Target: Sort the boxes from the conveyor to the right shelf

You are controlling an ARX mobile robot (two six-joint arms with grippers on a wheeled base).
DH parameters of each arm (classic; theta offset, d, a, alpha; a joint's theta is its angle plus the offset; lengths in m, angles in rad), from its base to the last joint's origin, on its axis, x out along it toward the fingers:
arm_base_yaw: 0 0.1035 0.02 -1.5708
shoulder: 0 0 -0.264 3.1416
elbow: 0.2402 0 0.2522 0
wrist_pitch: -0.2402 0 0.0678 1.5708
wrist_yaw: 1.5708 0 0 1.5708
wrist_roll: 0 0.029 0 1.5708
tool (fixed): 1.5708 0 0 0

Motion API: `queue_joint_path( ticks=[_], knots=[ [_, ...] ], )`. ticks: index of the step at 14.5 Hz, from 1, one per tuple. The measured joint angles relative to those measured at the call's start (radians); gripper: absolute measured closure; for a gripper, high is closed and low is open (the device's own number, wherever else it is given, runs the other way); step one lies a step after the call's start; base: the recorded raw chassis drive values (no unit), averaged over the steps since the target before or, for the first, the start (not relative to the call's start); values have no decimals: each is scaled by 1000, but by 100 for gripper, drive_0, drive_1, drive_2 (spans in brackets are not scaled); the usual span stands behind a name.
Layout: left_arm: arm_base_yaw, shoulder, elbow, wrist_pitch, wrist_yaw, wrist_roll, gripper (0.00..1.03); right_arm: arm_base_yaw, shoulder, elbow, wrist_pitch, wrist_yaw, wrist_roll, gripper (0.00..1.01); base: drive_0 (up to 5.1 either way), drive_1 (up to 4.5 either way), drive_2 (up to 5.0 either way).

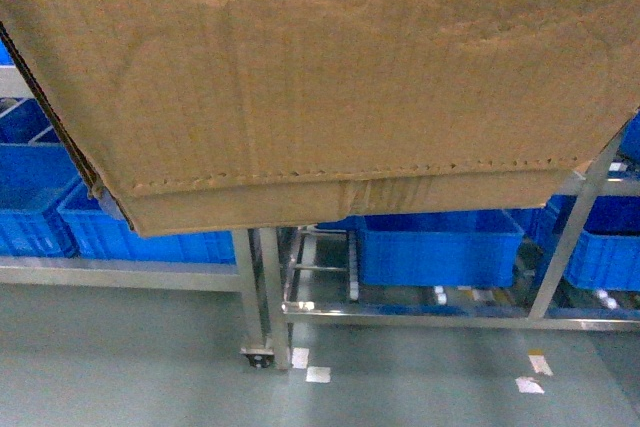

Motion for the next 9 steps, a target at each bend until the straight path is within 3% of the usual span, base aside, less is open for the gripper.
queue_joint_path(
  ticks=[7,9],
  knots=[
    [0,0,0,2,0,0,100,0,0,0,1,0,2,99,361,65,-413],
    [0,0,0,5,0,0,100,-1,3,0,5,0,2,99,0,0,0]
  ],
)
